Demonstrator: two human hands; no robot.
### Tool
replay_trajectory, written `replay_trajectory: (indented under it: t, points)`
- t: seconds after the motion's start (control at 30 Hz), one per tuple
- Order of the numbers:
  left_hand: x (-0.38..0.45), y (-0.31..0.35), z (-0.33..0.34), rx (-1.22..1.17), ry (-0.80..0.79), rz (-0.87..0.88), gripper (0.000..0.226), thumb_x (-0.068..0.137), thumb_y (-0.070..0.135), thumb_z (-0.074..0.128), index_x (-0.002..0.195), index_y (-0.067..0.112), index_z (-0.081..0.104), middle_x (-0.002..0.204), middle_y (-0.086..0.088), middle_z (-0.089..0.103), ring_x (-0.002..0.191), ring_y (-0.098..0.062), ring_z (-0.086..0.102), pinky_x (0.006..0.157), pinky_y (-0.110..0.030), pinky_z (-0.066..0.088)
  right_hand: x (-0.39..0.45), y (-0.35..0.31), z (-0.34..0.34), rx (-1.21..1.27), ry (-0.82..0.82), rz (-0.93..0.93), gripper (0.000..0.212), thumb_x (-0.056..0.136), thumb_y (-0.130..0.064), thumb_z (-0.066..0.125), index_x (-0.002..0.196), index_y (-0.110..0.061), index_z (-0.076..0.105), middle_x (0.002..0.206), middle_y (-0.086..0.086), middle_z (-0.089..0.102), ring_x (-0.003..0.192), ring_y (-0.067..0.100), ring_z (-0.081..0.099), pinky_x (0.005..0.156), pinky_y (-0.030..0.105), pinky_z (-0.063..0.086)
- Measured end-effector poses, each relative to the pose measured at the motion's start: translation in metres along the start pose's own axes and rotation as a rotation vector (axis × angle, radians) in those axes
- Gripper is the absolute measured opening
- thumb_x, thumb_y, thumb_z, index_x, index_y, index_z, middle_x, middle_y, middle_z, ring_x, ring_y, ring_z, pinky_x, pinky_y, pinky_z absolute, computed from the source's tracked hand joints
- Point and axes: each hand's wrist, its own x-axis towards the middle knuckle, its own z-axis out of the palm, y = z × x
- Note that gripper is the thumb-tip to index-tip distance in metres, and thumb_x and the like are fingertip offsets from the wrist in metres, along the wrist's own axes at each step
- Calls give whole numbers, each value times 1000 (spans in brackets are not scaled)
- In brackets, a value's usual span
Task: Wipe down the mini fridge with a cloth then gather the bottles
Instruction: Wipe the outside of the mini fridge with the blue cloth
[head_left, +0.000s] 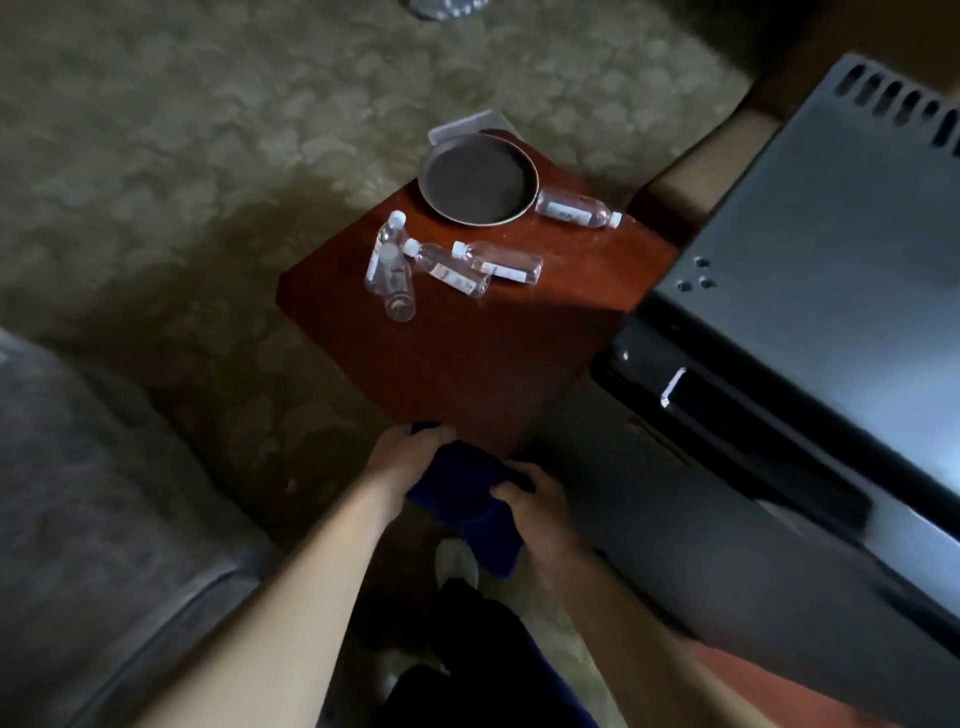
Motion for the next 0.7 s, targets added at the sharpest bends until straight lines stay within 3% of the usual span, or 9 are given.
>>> replay_trajectory:
  t: [0.07,0.13,0.23,0.33,0.47,0.57,0.7]
  points:
    - [12,21,-11,146,-71,33,36,88,30,66,118,11,56,99,-4,60,84,-19,58,64,-29,48,11,-15,13,20,60,-4,35,92,-11,58,126,-12,54,120,10,58,95,23,60,75,33,48]
    - [31,39,-20,343,-107,99,51,90,23,63,138,12,48,128,-7,55,110,-25,56,86,-34,50,19,-27,25,60,112,-4,31,92,-9,57,123,-12,55,121,11,58,98,23,59,76,33,48]
    - [53,68,-27,552,-120,217,61,95,22,53,150,16,28,153,-7,34,136,-29,38,112,-40,34,29,-42,40,156,176,2,27,92,-9,56,118,-15,57,121,11,59,103,25,60,77,33,50]
    - [74,96,-30,639,-197,365,53,98,22,50,148,16,33,150,-5,39,134,-28,40,111,-37,32,38,-58,54,297,255,18,27,92,-9,57,116,-21,56,122,11,58,105,28,60,80,37,54]
    - [101,119,-36,624,-317,492,47,95,25,56,139,19,43,141,-5,49,124,-24,50,101,-34,42,47,-75,71,488,489,27,56,90,-8,62,141,-15,39,130,14,54,112,30,57,90,41,51]
    - [111,131,-40,649,-351,603,54,90,26,64,139,25,41,141,-2,48,126,-23,48,96,-30,41,46,-85,83,507,625,73,53,91,-10,62,139,-9,41,130,15,55,107,27,57,77,32,50]
    - [120,146,-45,745,-733,729,79,84,12,69,147,36,28,146,6,38,135,-12,36,108,-28,34,45,-94,96,570,767,75,33,96,-11,54,128,-8,48,117,12,60,88,17,59,57,19,46]
